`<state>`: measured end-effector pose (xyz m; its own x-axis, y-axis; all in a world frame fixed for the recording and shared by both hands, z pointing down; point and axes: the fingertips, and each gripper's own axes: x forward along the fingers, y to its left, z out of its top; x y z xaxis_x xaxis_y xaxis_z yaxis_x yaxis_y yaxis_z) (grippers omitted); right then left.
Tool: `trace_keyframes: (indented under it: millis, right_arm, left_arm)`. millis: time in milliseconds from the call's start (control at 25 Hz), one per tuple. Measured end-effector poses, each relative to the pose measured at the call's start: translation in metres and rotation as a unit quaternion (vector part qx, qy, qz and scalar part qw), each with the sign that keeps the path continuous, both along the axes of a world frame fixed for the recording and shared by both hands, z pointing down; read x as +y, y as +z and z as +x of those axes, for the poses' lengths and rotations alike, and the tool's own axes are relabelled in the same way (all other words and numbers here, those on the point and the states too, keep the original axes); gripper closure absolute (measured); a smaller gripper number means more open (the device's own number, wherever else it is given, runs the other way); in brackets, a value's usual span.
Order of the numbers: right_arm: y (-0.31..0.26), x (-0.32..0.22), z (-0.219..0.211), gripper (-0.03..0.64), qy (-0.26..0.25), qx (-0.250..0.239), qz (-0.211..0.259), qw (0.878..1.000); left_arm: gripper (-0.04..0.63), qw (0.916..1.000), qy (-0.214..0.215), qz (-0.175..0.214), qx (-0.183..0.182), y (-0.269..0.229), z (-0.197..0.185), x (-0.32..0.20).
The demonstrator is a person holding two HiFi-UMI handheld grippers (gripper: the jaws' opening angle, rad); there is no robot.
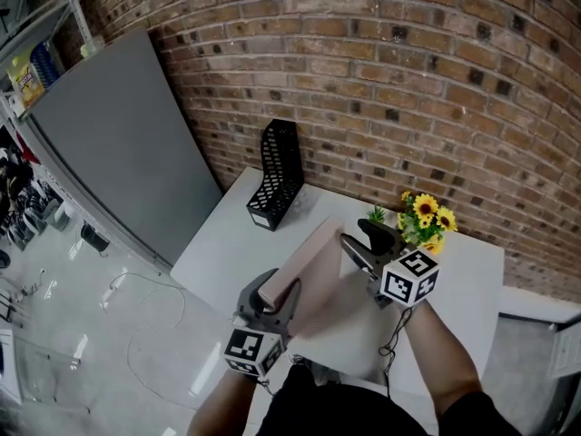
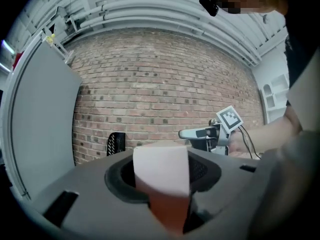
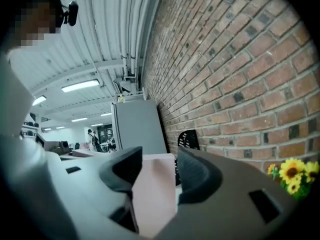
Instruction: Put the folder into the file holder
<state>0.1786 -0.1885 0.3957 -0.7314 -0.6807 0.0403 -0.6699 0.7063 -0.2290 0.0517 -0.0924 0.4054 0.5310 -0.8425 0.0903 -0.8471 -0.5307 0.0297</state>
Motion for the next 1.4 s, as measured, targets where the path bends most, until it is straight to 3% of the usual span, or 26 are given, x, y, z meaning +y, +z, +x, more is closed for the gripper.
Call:
trace_keyframes:
  millis: [120, 160, 240, 400, 760, 920, 1400]
  right_arm:
    - [-0.007, 0.001, 0.001, 0.600, 0.016, 0.013, 0.016, 1.000]
    - [-0.008, 0.001, 0.000, 0.614, 0.016, 0.013, 0.017, 1.000]
    - [-0.011, 0.001, -0.003, 0.614, 0.012, 0.012, 0.019, 1.000]
    - [-0.015, -0.004, -0.003, 0.614, 0.021, 0.017, 0.015, 1.000]
    - [-0.025, -0.019, -0.017, 0.614, 0.020, 0.018, 0.020, 0.999]
    - [-0.027, -0.032, -0.028, 0.614, 0.025, 0.025, 0.025, 0.999]
    - [-0.026, -0.081, -0.060, 0.614, 0.071, 0.024, 0.016, 0.997]
  left_arm:
    - [0.422, 0.9998, -0.021, 0.009, -0.001, -0.010, -0.009, -0.005]
    - [0.422, 0.9995, -0.028, 0.016, 0.002, -0.015, -0.012, -0.007]
    - [0.423, 0.9986, -0.042, 0.031, 0.010, -0.027, -0.021, -0.011]
    - [0.423, 0.9972, -0.071, 0.021, 0.008, -0.047, -0.037, -0.019]
    - [0.423, 0.9884, -0.115, 0.096, 0.025, -0.098, -0.085, -0.056]
    - [0.425, 0.9843, -0.121, 0.124, 0.035, -0.116, -0.107, -0.081]
    - [0.425, 0.9830, -0.096, 0.146, 0.057, -0.141, -0.157, -0.171]
